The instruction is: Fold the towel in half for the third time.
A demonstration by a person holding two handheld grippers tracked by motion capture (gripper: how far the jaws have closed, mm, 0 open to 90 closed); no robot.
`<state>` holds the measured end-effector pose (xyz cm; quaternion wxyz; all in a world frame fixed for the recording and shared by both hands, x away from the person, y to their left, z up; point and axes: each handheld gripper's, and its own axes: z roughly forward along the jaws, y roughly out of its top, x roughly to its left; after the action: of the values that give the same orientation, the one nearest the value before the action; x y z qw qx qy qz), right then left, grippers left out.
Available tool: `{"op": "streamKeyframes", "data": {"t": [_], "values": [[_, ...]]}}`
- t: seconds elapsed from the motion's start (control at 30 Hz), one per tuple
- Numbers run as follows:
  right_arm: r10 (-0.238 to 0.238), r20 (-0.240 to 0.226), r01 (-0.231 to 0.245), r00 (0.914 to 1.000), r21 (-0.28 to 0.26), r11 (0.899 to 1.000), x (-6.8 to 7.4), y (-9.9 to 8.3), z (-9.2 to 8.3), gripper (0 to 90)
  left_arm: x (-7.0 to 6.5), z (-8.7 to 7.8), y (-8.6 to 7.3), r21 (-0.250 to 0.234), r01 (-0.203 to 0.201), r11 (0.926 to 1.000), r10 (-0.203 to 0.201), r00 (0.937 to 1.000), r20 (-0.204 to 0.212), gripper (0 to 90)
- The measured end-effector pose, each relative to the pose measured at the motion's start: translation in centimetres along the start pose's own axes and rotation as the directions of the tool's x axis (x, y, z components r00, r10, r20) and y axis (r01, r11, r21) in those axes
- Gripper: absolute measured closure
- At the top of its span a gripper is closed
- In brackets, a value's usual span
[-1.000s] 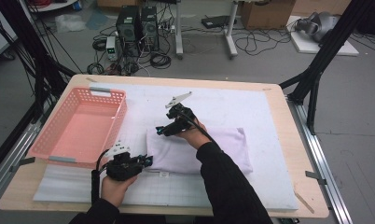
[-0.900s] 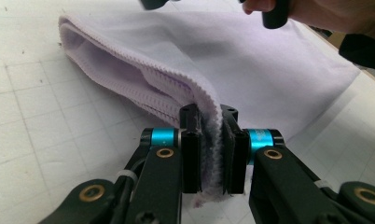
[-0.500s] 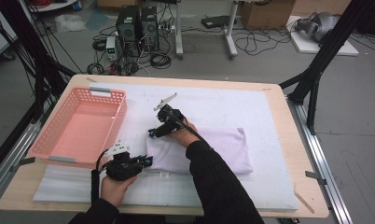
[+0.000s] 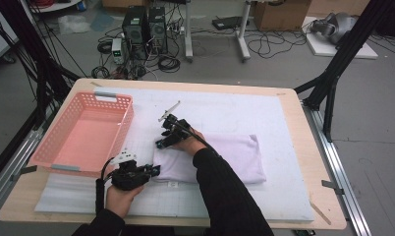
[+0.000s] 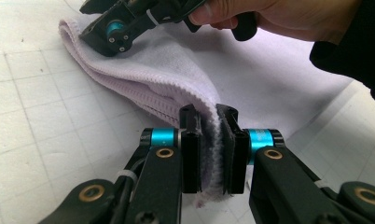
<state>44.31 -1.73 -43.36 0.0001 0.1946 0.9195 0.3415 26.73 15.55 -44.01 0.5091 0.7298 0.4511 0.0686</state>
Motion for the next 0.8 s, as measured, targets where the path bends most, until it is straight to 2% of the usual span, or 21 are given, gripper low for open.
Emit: {"op": "streamKeyframes", "data": {"t": [0.1, 0.13, 0.2, 0.33, 0.43, 0.63, 0.8], "values": [[0.005, -0.04, -0.004, 0.9992, 0.012, 1.0, 0.1, 0.0, -0.2, 69.4, 0.0, 0.0, 0.0, 0.006, 0.0, 1.0, 0.0, 1.0, 0.001, 80.4], [-0.009, -0.042, 0.009, 0.9991, 0.01, 1.0, 0.2, 0.1, -0.2, 74.7, 0.0, 0.0, 0.0, 0.004, 0.001, 1.0, -0.001, 1.0, 0.001, 80.4], [-0.024, -0.038, 0.024, 0.999, 0.011, 1.0, 0.4, 0.1, -0.3, 77.4, 0.1, -0.1, 0.0, -0.003, 0.008, 1.0, -0.008, 1.0, 0.001, 80.4], [-0.056, -0.006, 0.056, 0.9984, -0.007, 0.998, 0.7, 0.3, -0.6, 78.6, 0.3, -0.5, 0.3, -0.024, 0.025, 0.9994, -0.025, 0.9997, 0.006, 80.4], [-0.045, 0.001, 0.045, 0.999, -0.062, 0.997, 0.8, 0.6, -1.4, 78.6, 0.2, -0.9, 0.6, -0.048, 0.026, 0.9985, -0.025, 0.9996, 0.014, 80.5], [-0.041, 0.006, 0.042, 0.9991, -0.135, 0.99, 0.9, 0.4, -3.6, 78.6, -1.1, -0.9, 1.6, -0.088, -0.02, 0.9959, 0.022, 0.9994, 0.026, 80.6], [-0.046, 0.021, 0.049, 0.9987, -0.187, 0.981, 0.8, -0.2, -5.6, 78.6, -2.5, -0.4, 2.6, -0.115, -0.065, 0.9912, 0.071, 0.9963, 0.048, 80.6]]}}
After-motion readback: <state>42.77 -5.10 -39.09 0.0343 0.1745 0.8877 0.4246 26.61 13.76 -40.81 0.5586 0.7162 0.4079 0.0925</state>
